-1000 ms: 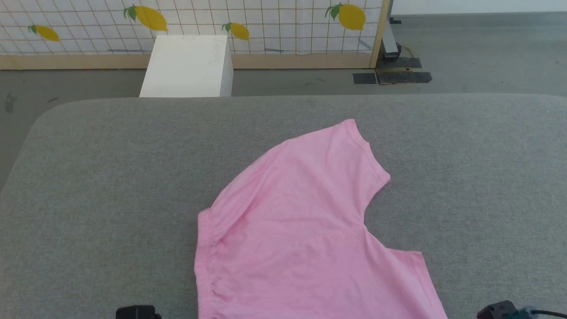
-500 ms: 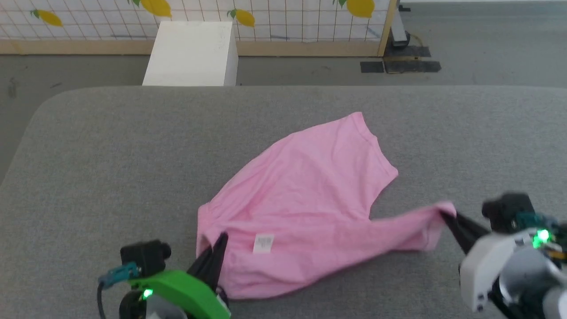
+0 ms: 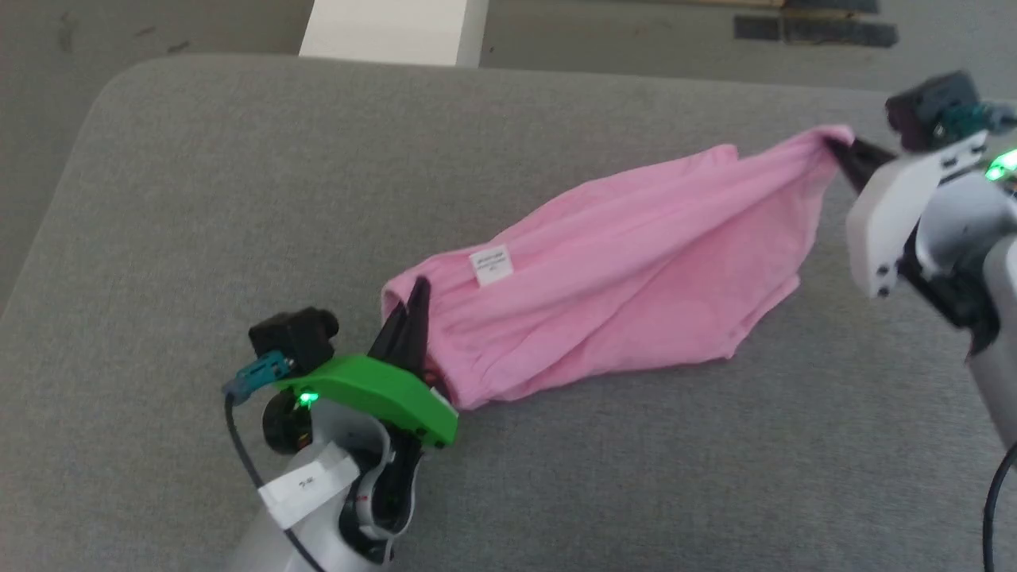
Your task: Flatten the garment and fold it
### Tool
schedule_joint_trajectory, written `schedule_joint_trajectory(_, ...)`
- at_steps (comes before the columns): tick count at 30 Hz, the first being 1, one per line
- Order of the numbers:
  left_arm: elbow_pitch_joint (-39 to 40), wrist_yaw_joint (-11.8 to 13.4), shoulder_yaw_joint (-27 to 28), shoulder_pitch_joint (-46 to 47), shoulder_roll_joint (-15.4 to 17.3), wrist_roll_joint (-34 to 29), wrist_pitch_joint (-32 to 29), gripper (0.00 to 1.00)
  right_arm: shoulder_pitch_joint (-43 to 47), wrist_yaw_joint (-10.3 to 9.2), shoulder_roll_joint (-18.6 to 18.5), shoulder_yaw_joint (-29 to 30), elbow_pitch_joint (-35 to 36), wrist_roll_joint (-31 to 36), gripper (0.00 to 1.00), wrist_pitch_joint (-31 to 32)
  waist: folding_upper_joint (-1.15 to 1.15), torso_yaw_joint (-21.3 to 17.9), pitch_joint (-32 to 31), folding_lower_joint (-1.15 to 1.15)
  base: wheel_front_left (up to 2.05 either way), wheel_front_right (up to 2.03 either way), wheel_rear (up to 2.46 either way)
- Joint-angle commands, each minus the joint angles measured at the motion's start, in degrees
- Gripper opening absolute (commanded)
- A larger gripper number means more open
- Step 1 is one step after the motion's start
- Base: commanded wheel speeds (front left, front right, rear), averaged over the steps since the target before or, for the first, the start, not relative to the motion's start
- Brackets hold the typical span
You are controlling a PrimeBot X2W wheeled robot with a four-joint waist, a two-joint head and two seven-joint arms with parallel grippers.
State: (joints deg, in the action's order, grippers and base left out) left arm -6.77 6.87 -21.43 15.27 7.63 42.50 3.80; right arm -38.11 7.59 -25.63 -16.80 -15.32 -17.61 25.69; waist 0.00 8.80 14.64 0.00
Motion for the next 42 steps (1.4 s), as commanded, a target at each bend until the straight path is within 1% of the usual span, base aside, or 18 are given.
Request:
schedule_joint_trajectory(1, -1.39, -0.62, -0.13, 2.28, -0.84, -0.42, 0.99, 0.0, -2.76, -0.1, -0.52, -0.62, -2.47, -0.33, 0.0, -0.47, 0.0, 5.23, 6.47, 0.0, 0.0, 0.0, 0.0)
schedule_joint_trajectory(4, -4.46, -1.15, -0.39, 5.01, -2.2, -0.15, 2.74, 0.0, -7.89, -0.1, -1.36, -3.18, -7.5, -1.29, 0.0, 0.43, 0.0, 6.93, 9.59, 0.0, 0.0, 0.0, 0.0)
schedule_joint_trajectory(8, -7.53, -2.35, -0.91, 7.11, -3.21, 0.73, 4.5, 0.0, -11.93, -0.1, -2.38, -7.41, -11.91, -3.24, 0.0, 2.66, 0.0, 8.23, 11.9, 0.0, 0.0, 0.0, 0.0)
schedule_joint_trajectory(14, -10.2, -3.45, -1.36, 7.92, -3.62, 1.66, 5.57, 0.0, -13.62, -0.1, -3.46, -12.27, -15.71, -8.19, 0.0, 5.87, 0.0, 8.32, 11.81, 0.0, 0.0, 0.0, 0.0)
schedule_joint_trajectory(15, -10.37, -3.72, -1.5, 7.87, -3.63, 1.86, 5.4, 0.11, -13.53, -0.1, -3.49, -12.73, -16.17, -9.01, 0.13, 6.27, 0.0, 8.17, 11.49, 0.0, 0.0, 0.0, 0.0)
schedule_joint_trajectory(16, -10.47, -3.97, -1.58, 7.74, -3.49, 1.96, 5.33, 0.8, -13.37, -0.1, -3.47, -13.39, -16.43, -9.89, 0.77, 6.56, 0.0, 7.88, 10.91, 0.0, 0.0, 0.0, 0.0)
schedule_joint_trajectory(17, -10.41, -4.09, -1.57, 7.6, -3.33, 1.99, 5.39, 1.0, -13.2, -0.1, -3.44, -13.58, -16.66, -10.71, 1.0, 6.67, 0.0, 7.64, 10.4, 0.0, 0.0, 0.0, 0.0)
schedule_joint_trajectory(23, -7.51, -5.14, -2.31, 4.37, -1.3, 1.91, 5.16, 1.0, -9.42, -0.1, -3.92, -14.58, -15.41, -15.31, 1.0, 3.81, 0.0, 5.67, 4.53, 0.0, 0.0, 0.0, 0.0)
schedule_joint_trajectory(27, -3.75, -4.01, -2.68, 0.09, 1.11, 0.96, 4.79, 1.0, -4.21, -0.1, -4.98, -13.78, -12.68, -17.01, 1.0, -0.21, 0.0, 4.34, -0.52, 0.0, 0.0, 0.0, 0.0)
schedule_joint_trajectory(29, -1.32, -2.95, -3.03, -2.57, 2.7, -0.18, 4.72, 1.0, -0.55, -0.1, -5.02, -11.85, -10.69, -17.17, 1.0, -3.33, 0.0, 3.59, -3.08, 0.0, 0.0, 0.0, 0.0)
schedule_joint_trajectory(30, 1.47, -1.75, -3.77, -5.87, 4.26, -1.48, 4.54, 1.0, 4.88, -0.1, -4.41, -8.17, -7.73, -16.16, 1.0, -7.99, 0.0, 2.82, -5.4, 0.0, 0.0, 0.0, 0.0)
schedule_joint_trajectory(32, 2.53, -1.17, -4.89, -7.58, 5.31, -2.8, 4.05, 1.0, 9.03, -0.1, -3.15, -5.0, -5.48, -14.88, 1.0, -11.19, 0.0, 2.25, -6.58, 0.0, 0.0, 0.0, 0.0)
schedule_joint_trajectory(35, 2.46, -0.64, -6.42, -8.83, 6.37, -4.57, 3.49, 1.0, 15.58, -0.1, -0.03, 0.84, -1.95, -11.33, 1.0, -15.65, 0.0, 1.28, -7.6, 0.0, 0.0, 0.0, 0.0)
schedule_joint_trajectory(38, 1.46, -0.51, -7.95, -8.63, 6.73, -6.25, 3.18, 1.0, 21.6, -0.1, 4.09, 6.47, 1.44, -7.24, 1.0, -18.89, 0.0, 0.49, -8.1, 0.0, 0.0, 0.0, 0.0)
schedule_joint_trajectory(39, 0.89, -0.51, -8.51, -8.37, 6.68, -6.71, 2.94, 1.0, 23.8, -0.1, 5.98, 8.46, 2.77, -5.75, 1.0, -19.73, 0.0, 0.15, -8.22, 0.0, 0.0, 0.0, 0.0)
schedule_joint_trajectory(42, -1.51, -0.17, -10.07, -7.18, 6.87, -8.46, 1.81, 1.0, 28.74, -0.1, 10.54, 11.86, 6.32, -2.17, 1.0, -20.82, 0.0, -0.79, -8.42, 0.0, 0.0, 0.0, 0.0)
